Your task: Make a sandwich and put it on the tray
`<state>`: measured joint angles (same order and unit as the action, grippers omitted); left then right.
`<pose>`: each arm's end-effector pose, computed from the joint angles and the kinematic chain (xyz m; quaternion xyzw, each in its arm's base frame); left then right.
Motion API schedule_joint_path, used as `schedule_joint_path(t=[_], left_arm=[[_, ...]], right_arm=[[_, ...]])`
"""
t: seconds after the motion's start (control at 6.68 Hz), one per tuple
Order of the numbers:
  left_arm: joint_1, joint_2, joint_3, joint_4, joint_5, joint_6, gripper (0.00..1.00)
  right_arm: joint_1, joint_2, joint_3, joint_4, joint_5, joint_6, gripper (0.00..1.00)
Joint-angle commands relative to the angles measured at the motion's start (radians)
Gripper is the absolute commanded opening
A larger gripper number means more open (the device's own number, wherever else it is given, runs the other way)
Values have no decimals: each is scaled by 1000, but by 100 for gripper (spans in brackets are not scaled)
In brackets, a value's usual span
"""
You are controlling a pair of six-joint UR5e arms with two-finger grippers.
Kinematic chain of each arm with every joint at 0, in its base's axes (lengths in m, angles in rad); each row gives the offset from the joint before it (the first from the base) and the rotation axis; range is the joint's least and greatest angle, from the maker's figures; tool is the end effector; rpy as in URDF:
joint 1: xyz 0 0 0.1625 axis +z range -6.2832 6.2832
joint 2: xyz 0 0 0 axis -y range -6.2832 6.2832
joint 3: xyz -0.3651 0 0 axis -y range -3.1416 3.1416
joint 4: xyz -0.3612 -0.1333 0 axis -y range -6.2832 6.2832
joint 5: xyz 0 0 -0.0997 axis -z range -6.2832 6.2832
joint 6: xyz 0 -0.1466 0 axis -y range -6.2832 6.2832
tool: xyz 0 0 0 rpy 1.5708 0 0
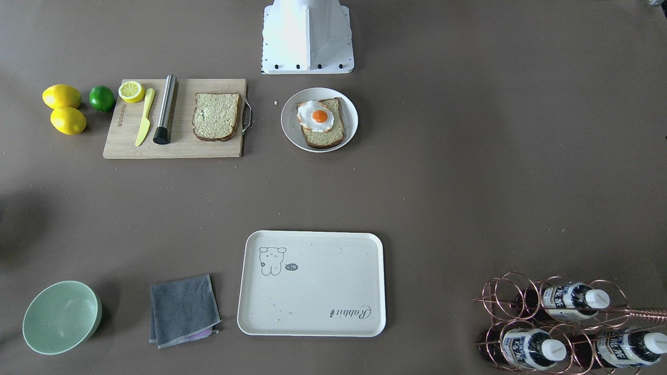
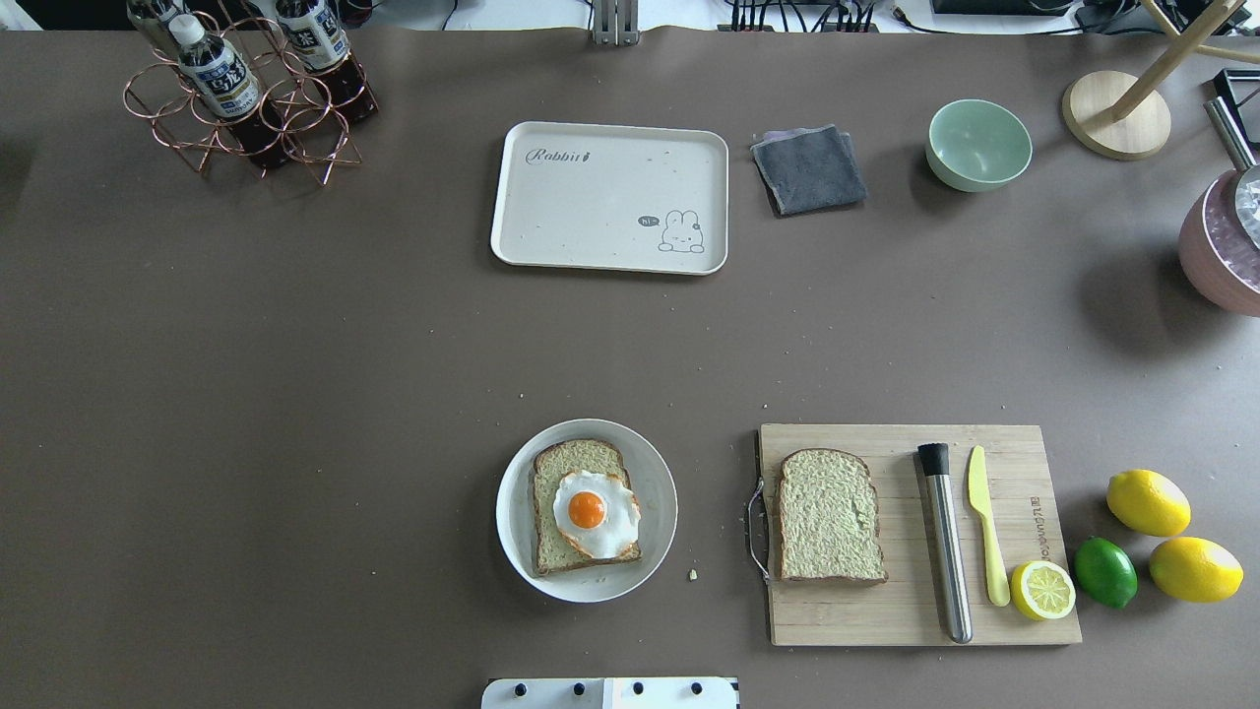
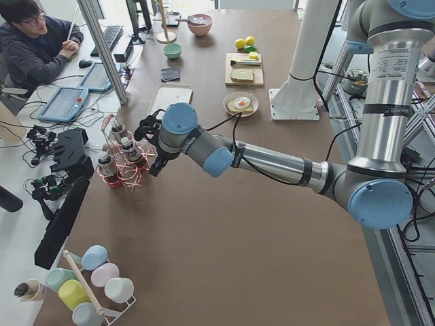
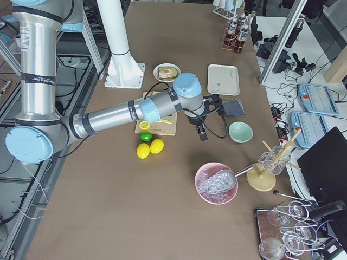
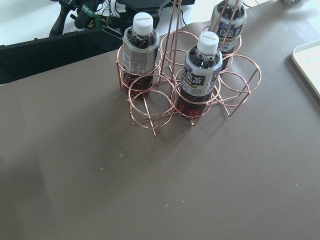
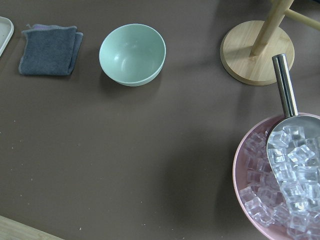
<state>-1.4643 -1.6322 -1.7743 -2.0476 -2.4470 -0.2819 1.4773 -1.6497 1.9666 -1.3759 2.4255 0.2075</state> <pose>0.0334 -0.5072 0.4342 0.2457 0.4513 0.0792 0.8542 -0.0193 -0.4487 0.4490 0.1676 -0.4310 -0.0546 0.8850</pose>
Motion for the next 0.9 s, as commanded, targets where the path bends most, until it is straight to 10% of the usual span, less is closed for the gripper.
schedule_joint_path(t=[0.0, 0.75], left_arm=[[156, 9, -77, -14, 78, -281, 99], [638, -156, -188, -13, 450, -861, 99]], right_arm=[[-130, -2, 3, 152, -29, 323, 100], [-616, -71, 219, 239, -360, 967, 100]])
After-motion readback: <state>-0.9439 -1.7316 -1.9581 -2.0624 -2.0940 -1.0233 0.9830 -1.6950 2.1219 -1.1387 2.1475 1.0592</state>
